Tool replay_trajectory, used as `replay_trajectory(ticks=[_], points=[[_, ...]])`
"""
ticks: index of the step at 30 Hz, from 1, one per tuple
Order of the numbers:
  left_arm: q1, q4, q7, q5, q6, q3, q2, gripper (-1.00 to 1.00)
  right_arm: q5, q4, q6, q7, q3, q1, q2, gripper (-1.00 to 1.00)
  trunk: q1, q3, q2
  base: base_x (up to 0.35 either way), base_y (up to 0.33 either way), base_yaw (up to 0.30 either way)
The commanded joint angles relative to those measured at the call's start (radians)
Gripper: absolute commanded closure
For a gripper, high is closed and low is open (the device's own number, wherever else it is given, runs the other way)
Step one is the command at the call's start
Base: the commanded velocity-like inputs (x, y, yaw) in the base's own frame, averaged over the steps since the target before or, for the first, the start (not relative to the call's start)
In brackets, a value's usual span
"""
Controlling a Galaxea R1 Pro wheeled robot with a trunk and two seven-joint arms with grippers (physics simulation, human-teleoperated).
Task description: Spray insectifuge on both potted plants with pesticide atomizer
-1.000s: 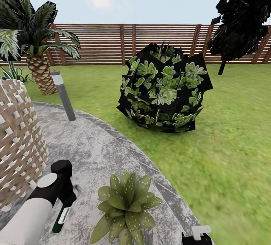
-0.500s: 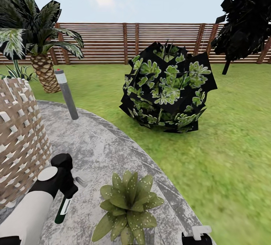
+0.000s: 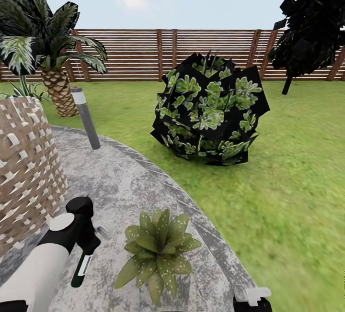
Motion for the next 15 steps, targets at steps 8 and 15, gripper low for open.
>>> replay_trajectory(ticks=[8,15], points=[[0.034,0.000,-0.009,-0.008,-0.050,0.002,0.007,1.00,0.009,0.001,-0.004,-0.003,-0.005,-0.001,0.000,-1.00,-0.001,-0.001,0.000,-0.043,-0.001,0.249],[0.048,0.000,-0.009,-0.012,-0.106,0.002,-0.004,1.00,0.006,-0.001,-0.004,-0.004,-0.007,-0.001,-0.002,-1.00,-0.001,-0.001,0.000,0.000,0.000,0.275]])
